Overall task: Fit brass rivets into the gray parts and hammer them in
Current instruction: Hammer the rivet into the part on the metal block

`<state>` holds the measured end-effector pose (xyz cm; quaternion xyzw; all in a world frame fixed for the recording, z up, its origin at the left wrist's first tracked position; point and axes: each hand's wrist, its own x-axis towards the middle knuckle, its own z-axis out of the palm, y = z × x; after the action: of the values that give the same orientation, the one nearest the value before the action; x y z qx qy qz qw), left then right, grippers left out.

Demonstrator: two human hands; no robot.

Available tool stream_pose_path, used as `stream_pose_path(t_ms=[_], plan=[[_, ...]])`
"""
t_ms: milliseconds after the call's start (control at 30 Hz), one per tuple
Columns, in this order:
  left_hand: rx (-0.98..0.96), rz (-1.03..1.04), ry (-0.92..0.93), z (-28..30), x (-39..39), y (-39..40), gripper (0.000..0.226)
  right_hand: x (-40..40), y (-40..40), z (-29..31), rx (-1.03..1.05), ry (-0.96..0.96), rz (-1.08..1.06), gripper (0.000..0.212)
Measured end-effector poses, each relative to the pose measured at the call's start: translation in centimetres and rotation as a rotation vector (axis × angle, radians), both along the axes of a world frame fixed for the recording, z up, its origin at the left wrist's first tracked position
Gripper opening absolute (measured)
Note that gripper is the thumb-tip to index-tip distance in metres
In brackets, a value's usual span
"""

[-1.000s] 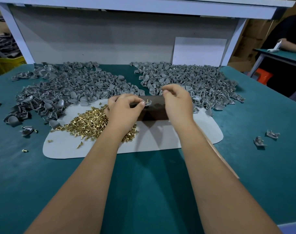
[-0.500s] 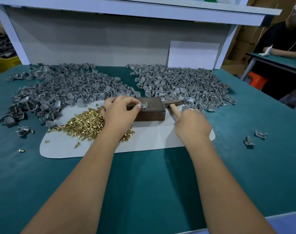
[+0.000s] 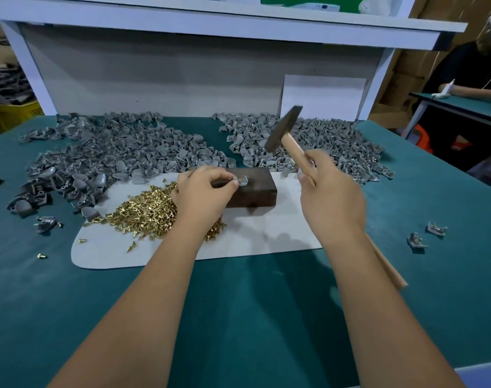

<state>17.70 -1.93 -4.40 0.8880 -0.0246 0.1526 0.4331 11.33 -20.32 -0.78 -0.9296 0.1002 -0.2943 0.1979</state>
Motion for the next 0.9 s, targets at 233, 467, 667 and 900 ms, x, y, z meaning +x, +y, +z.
stream_pose_path(t_ms=[233,467,667,900], plan=[[-0.018,-0.008,-0.008,0.1,-0.1,0.0,0.011,-1.5,0.7,2.1,-0.061,0.042,0.103,0.047],[-0.061,-0.007,-0.021,0.3,-0.3,-0.1,0.028,-2.1,1.7,1.0,-0.195,0.088,0.138,0.045],[-0.068,-0.006,-0.015,0.2,-0.3,-0.2,0.027,-1.9,1.7,1.0,-0.136,0.008,0.101,0.047],[-0.043,0.002,-0.004,0.2,-0.3,-0.1,0.026,-2.0,1.9,0.8,-0.112,-0.008,0.115,0.046]])
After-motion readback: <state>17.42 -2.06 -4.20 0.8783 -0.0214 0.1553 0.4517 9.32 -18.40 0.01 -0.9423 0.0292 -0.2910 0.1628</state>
